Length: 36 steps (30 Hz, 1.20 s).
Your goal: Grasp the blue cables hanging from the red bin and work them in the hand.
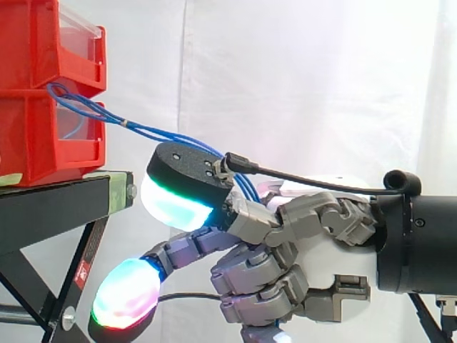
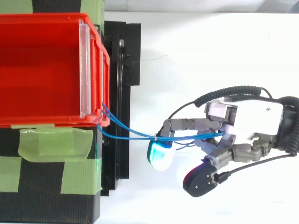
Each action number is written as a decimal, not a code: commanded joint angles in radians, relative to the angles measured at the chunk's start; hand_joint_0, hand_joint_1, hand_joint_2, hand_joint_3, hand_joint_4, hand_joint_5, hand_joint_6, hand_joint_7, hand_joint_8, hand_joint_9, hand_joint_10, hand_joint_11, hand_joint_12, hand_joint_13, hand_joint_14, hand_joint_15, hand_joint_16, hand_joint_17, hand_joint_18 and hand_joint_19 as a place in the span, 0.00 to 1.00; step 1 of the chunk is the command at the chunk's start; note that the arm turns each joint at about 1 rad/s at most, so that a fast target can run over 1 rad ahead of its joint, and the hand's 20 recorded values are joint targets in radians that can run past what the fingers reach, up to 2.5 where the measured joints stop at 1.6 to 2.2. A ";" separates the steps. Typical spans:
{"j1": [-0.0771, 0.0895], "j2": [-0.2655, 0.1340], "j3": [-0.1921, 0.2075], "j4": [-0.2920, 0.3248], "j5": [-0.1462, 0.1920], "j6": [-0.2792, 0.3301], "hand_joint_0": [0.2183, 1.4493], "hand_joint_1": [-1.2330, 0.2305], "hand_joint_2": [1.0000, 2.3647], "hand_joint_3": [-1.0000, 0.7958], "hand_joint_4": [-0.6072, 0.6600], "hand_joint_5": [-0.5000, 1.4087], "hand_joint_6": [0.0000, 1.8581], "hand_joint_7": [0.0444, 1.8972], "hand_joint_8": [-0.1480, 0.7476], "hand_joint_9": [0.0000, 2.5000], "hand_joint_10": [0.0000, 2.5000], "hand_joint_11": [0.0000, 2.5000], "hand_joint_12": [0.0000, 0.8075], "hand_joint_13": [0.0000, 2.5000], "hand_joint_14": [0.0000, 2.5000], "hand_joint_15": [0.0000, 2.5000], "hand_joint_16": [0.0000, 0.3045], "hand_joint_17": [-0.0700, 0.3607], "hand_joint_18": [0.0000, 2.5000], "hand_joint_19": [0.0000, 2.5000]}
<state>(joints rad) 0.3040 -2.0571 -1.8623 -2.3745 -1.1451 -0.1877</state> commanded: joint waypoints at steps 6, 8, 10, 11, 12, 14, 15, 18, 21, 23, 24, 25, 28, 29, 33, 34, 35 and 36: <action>0.004 0.000 0.000 0.000 0.002 -0.006 0.45 0.45 0.00 0.03 0.70 0.32 0.13 0.68 0.82 0.80 1.00 1.00 0.95 0.88 1.00 0.86 0.75 0.56 1.00 0.32; 0.006 0.002 0.000 0.000 0.004 -0.006 0.46 0.45 0.00 0.05 0.70 0.30 0.19 0.67 0.83 0.80 1.00 1.00 0.95 0.87 1.00 0.86 0.74 0.56 1.00 0.32; 0.006 0.000 0.000 0.000 0.002 -0.006 0.46 0.45 0.00 0.05 0.69 0.29 0.23 0.65 0.83 0.80 1.00 1.00 0.95 0.87 1.00 0.85 0.74 0.56 1.00 0.32; 0.006 0.000 0.000 0.000 0.002 -0.006 0.46 0.45 0.00 0.06 0.69 0.28 0.27 0.64 0.82 0.79 1.00 1.00 0.96 0.87 1.00 0.86 0.75 0.56 1.00 0.32; 0.006 0.000 0.002 0.000 0.002 -0.006 0.47 0.44 0.00 0.06 0.69 0.28 0.29 0.64 0.83 0.79 1.00 1.00 0.96 0.87 1.00 0.85 0.74 0.56 1.00 0.32; 0.006 0.000 0.002 0.000 0.002 -0.006 0.47 0.44 0.00 0.07 0.69 0.28 0.30 0.63 0.82 0.79 1.00 1.00 0.96 0.87 1.00 0.85 0.74 0.55 1.00 0.31; 0.006 0.000 0.002 0.000 0.001 -0.006 0.47 0.44 0.00 0.07 0.70 0.27 0.32 0.62 0.83 0.79 1.00 1.00 0.96 0.87 1.00 0.85 0.74 0.56 1.00 0.31; 0.007 0.002 0.002 0.000 0.002 -0.006 0.47 0.44 0.00 0.07 0.69 0.27 0.32 0.62 0.82 0.79 1.00 1.00 0.95 0.87 1.00 0.86 0.74 0.55 1.00 0.31; 0.006 0.000 0.000 0.000 0.002 -0.006 0.47 0.44 0.00 0.07 0.69 0.27 0.33 0.62 0.83 0.79 1.00 1.00 0.95 0.86 1.00 0.85 0.74 0.55 1.00 0.31; 0.007 0.000 0.002 0.000 0.002 -0.006 0.47 0.44 0.00 0.07 0.70 0.27 0.33 0.61 0.82 0.79 1.00 1.00 0.95 0.86 1.00 0.85 0.75 0.56 1.00 0.32; 0.007 0.000 0.002 0.000 0.002 -0.006 0.47 0.44 0.00 0.07 0.70 0.27 0.34 0.61 0.82 0.79 1.00 1.00 0.95 0.86 1.00 0.85 0.75 0.56 1.00 0.32; 0.007 0.002 0.002 0.000 0.002 -0.006 0.47 0.44 0.00 0.07 0.70 0.27 0.34 0.61 0.82 0.79 1.00 1.00 0.95 0.86 1.00 0.85 0.75 0.56 1.00 0.32; 0.007 0.000 0.002 0.000 0.002 -0.006 0.47 0.45 0.00 0.07 0.70 0.27 0.34 0.61 0.82 0.79 1.00 1.00 0.95 0.86 1.00 0.85 0.74 0.55 1.00 0.31; 0.007 0.002 0.002 0.000 0.002 -0.006 0.47 0.45 0.00 0.07 0.70 0.27 0.34 0.61 0.82 0.79 1.00 1.00 0.94 0.86 1.00 0.85 0.74 0.55 1.00 0.31; 0.007 0.002 0.002 0.000 0.002 -0.006 0.47 0.45 0.00 0.07 0.70 0.28 0.34 0.62 0.82 0.79 1.00 1.00 0.94 0.86 1.00 0.85 0.74 0.55 1.00 0.31; 0.007 0.002 0.002 0.000 0.002 -0.006 0.47 0.45 0.00 0.07 0.70 0.28 0.34 0.62 0.82 0.79 1.00 1.00 0.94 0.86 1.00 0.85 0.74 0.55 1.00 0.31; 0.007 0.002 0.002 0.000 0.002 -0.006 0.47 0.45 0.00 0.07 0.70 0.28 0.34 0.61 0.82 0.79 1.00 1.00 0.94 0.86 1.00 0.85 0.74 0.55 1.00 0.31; 0.007 0.002 0.002 0.000 0.002 -0.006 0.47 0.45 0.00 0.07 0.70 0.28 0.34 0.61 0.82 0.79 1.00 1.00 0.94 0.86 1.00 0.85 0.74 0.55 1.00 0.31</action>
<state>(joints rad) 0.3114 -2.0560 -1.8609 -2.3746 -1.1427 -0.1933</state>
